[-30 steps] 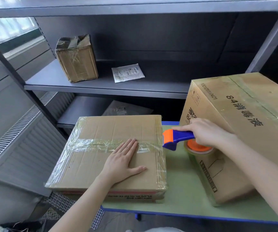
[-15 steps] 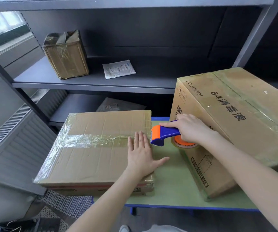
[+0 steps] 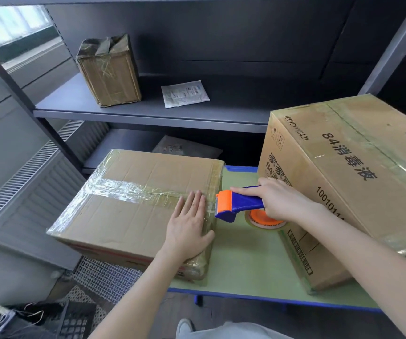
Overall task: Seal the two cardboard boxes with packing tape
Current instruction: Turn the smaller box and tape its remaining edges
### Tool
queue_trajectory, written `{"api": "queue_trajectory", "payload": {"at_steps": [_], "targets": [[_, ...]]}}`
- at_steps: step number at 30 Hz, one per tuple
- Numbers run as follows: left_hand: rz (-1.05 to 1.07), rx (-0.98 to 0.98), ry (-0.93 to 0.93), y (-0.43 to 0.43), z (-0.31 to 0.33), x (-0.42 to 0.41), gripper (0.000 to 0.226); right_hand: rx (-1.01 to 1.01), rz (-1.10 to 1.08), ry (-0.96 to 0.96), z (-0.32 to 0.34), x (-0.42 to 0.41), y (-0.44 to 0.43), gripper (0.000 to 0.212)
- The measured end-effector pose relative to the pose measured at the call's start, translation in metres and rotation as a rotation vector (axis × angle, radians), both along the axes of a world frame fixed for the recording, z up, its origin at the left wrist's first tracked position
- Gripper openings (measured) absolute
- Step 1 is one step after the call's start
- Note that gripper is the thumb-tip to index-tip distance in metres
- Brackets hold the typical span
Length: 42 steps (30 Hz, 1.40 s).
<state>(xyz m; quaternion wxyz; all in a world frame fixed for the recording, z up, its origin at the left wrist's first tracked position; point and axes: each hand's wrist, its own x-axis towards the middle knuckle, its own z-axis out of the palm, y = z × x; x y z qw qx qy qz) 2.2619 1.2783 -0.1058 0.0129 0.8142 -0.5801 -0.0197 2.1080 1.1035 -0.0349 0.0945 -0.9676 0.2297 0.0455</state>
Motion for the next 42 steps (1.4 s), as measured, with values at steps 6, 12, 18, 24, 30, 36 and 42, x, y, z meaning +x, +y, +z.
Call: {"api": "queue_trajectory", "payload": {"at_steps": [6,12,18,24,30,36,42], "targets": [[0.004,-0.008,0.007,0.000,-0.001,0.001,0.085,0.009,-0.009,0.006,0.000,-0.001,-0.002,0.077],[0.001,-0.013,0.020,0.001,-0.001,-0.001,0.085,0.046,0.000,0.026,0.002,-0.005,-0.003,0.080],[0.011,-0.009,0.034,-0.001,-0.001,-0.001,0.084,0.116,-0.087,0.099,0.017,-0.030,-0.026,0.082],[-0.023,-0.001,0.020,0.001,-0.001,0.000,0.080,-0.091,-0.042,0.126,0.000,-0.022,-0.001,0.070],[-0.037,-0.053,0.029,0.001,-0.003,-0.003,0.072,-0.121,-0.030,0.176,-0.004,-0.014,0.006,0.063],[-0.052,-0.064,0.049,0.001,-0.002,-0.003,0.068,-0.111,-0.013,0.251,-0.006,0.003,0.010,0.063],[-0.037,-0.077,0.050,0.001,-0.002,-0.005,0.068,-0.129,0.033,0.293,-0.011,0.026,0.012,0.058]]}}
